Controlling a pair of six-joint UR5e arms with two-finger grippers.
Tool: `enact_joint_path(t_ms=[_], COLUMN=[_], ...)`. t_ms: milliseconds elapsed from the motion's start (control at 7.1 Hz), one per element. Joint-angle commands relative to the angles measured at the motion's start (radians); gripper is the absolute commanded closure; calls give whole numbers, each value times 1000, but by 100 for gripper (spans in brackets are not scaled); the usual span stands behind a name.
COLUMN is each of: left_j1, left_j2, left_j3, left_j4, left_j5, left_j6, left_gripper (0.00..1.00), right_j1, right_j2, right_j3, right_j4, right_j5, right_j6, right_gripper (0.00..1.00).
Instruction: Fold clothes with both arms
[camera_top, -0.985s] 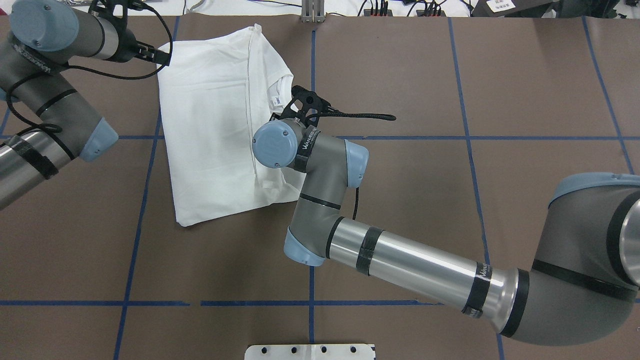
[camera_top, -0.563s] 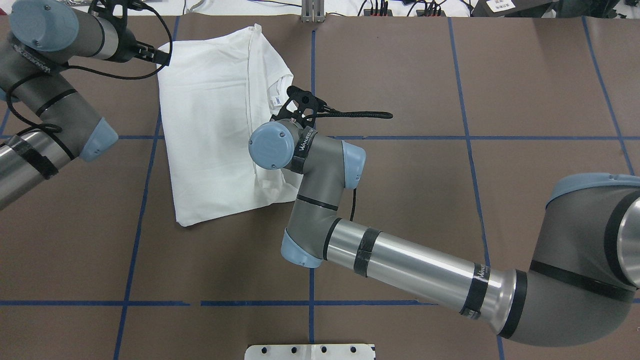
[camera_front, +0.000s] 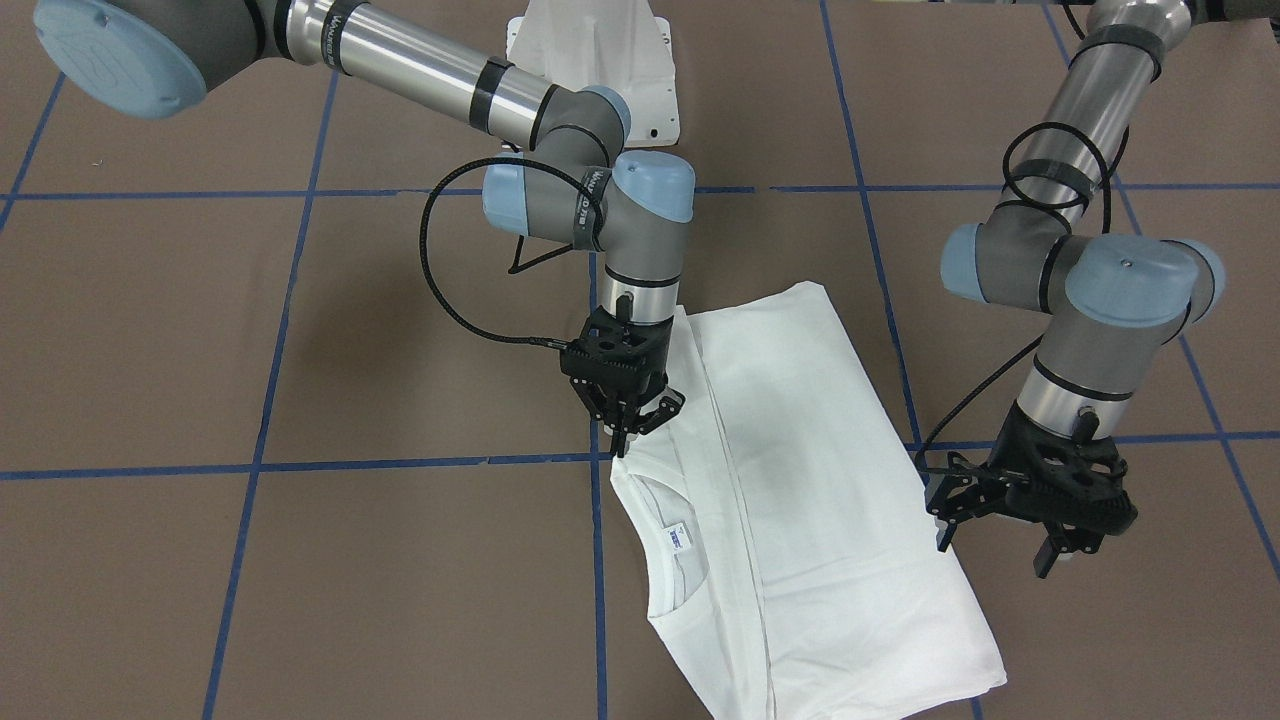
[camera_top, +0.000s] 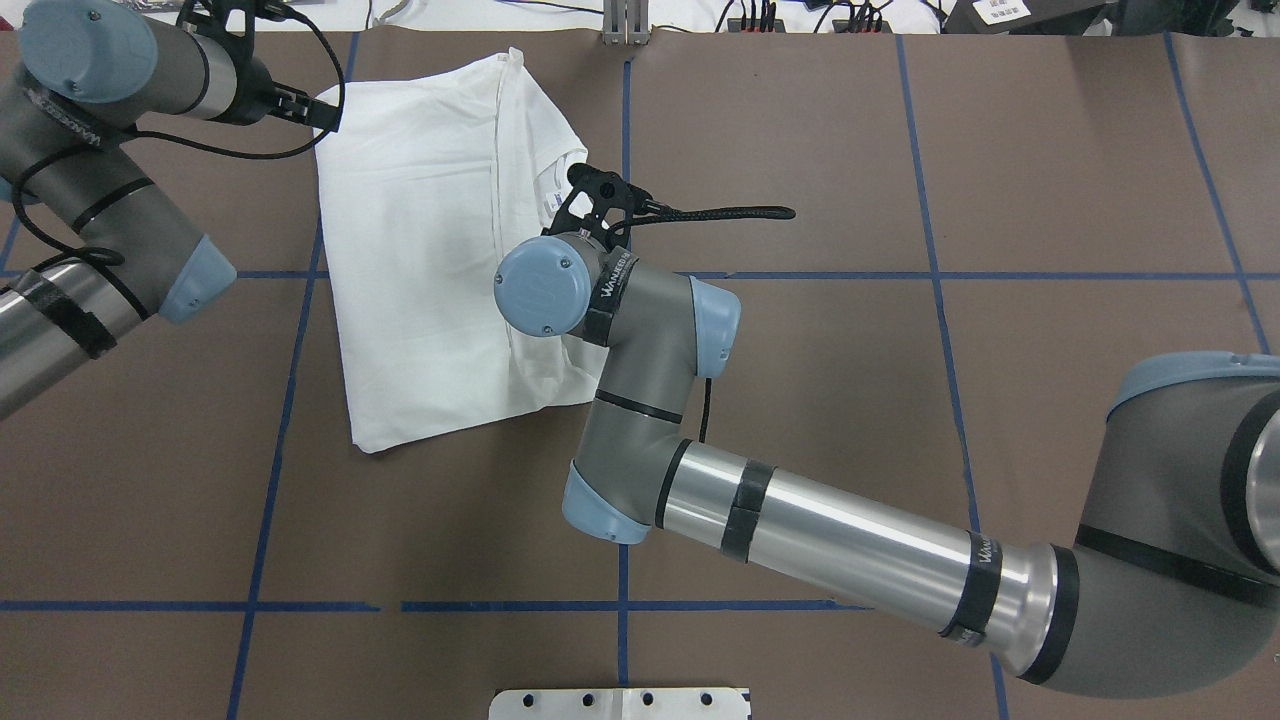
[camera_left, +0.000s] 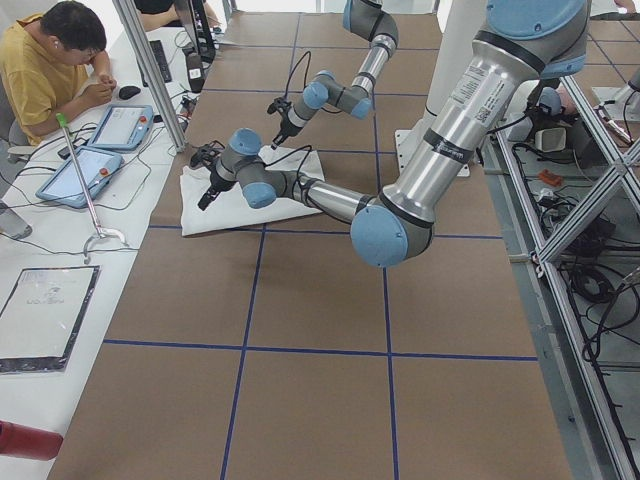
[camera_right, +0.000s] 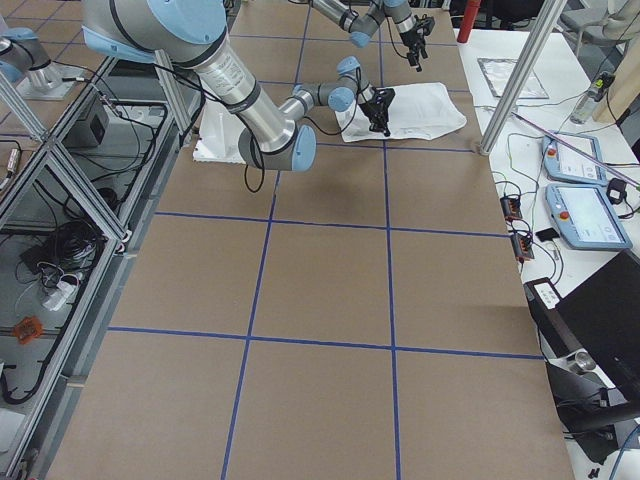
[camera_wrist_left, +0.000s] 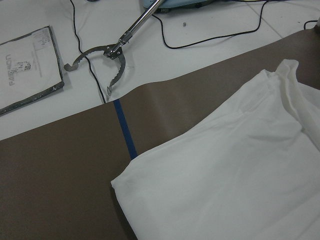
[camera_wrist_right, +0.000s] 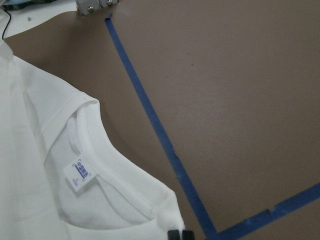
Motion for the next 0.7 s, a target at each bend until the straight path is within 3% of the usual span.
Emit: enact_joint_path(t_ms=[0, 141, 282, 422, 563], left_j1=[1, 1, 1, 1, 3], left_j2=[0, 0, 0, 0, 0], left_j3=[0, -2, -12, -20, -21], left_j4=[0, 0, 0, 0, 0], left_j5=[0, -1, -1, -3, -3], left_j6=[0, 0, -1, -1, -1], left_gripper=[0, 0, 0, 0, 0], right_j1=[-44, -80, -100, -104, -108], right_j2=[-234, -363, -422, -442, -441], right_j3=[376, 531, 583, 585, 587], right_j4=[-186, -209, -214, -214, -214], right_j5=[-6, -24, -41, -43, -49], right_j6=[-1, 1, 1, 5, 2], right_gripper=[100, 100, 100, 84, 1])
